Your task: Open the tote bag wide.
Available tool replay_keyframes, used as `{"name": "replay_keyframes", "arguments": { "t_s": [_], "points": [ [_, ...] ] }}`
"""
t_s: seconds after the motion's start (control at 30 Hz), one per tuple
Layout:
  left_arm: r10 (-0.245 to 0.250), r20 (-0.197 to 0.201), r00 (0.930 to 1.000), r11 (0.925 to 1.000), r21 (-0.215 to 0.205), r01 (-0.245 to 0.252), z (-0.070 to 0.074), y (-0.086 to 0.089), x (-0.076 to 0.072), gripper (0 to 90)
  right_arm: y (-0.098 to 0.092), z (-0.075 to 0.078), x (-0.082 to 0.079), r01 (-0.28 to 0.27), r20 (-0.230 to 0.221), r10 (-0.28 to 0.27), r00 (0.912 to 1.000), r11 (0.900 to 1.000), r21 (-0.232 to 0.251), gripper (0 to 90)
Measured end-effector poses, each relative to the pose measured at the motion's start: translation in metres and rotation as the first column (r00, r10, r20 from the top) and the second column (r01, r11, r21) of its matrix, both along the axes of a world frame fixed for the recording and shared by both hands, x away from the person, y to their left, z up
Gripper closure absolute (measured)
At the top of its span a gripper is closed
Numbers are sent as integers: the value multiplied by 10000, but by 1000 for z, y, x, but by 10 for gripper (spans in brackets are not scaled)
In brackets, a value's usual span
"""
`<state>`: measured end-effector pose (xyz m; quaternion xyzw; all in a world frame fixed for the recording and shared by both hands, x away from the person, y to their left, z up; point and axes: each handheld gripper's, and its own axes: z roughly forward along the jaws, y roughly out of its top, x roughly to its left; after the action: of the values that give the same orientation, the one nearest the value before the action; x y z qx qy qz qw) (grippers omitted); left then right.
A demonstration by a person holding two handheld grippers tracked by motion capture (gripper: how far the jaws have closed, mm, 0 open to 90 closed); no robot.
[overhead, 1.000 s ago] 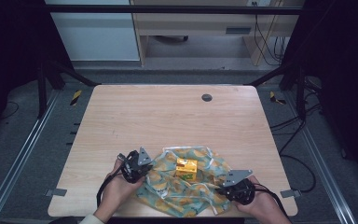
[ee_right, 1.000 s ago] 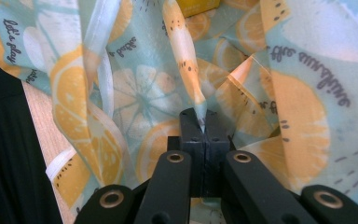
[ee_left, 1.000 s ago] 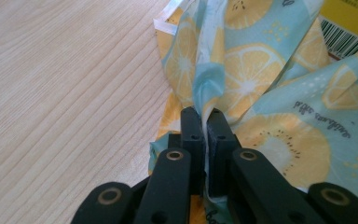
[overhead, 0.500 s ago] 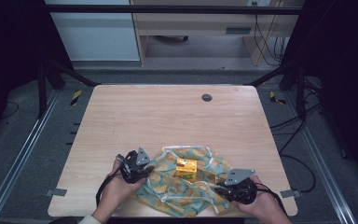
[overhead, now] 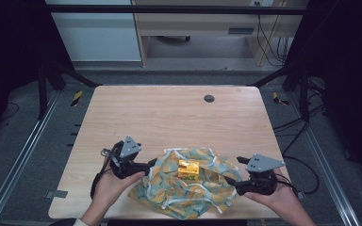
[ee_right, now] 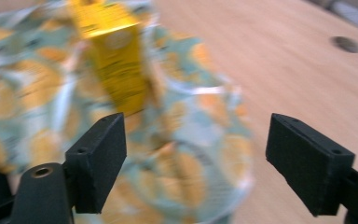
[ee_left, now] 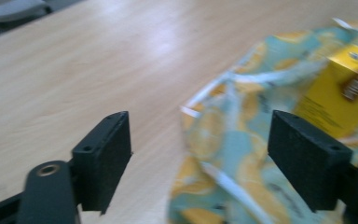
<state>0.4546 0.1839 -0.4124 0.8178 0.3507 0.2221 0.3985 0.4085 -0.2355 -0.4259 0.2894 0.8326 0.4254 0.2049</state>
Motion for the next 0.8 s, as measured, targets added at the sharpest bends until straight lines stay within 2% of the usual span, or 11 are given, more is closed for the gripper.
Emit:
{"name": "replay_keyframes", "arguments": {
  "t_s": [0.07, 0.13, 0.23, 0.37, 0.53, 0.6, 0.63, 0.8],
  "points": [
    [516, 72, 9986, 9987, 22, -516, -1, 12, 7, 163, -7, -3, 10, 663, 149, -665, 9977, 9977, 164, 152],
    [1008, -4, 9949, 9949, 78, -1008, -6, 27, 13, 158, -15, -11, 21, 1524, 112, -1530, 9882, 9873, 446, 117],
    [1615, -73, 9868, 9867, 187, -1614, -16, 47, 19, 150, -23, -21, 30, 2205, 72, -2210, 9752, 9743, 455, 89],
    [2167, -286, 9758, 9762, 50, -2166, -27, 68, 24, 148, -33, -29, 38, 2686, -62, -2685, 9633, 9628, 287, 73],
    [2628, -512, 9635, 9648, 196, -2621, -36, 83, 29, 140, -43, -37, 46, 3275, -161, -3272, 9448, 9443, 308, 75],
    [2740, -509, 9604, 9617, 246, -2731, -38, 86, 29, 130, -46, -40, 49, 3493, -371, -3480, 9367, 9364, 346, 81],
    [2793, -500, 9589, 9601, 302, -2781, -39, 88, 29, 130, -47, -41, 50, 3547, -272, -3541, 9348, 9346, 267, 86],
    [2972, -532, 9533, 9543, 488, -2948, -43, 94, 31, 115, -53, -45, 56, 4121, -540, -4101, 9104, 9106, 319, 100]
  ]
}}
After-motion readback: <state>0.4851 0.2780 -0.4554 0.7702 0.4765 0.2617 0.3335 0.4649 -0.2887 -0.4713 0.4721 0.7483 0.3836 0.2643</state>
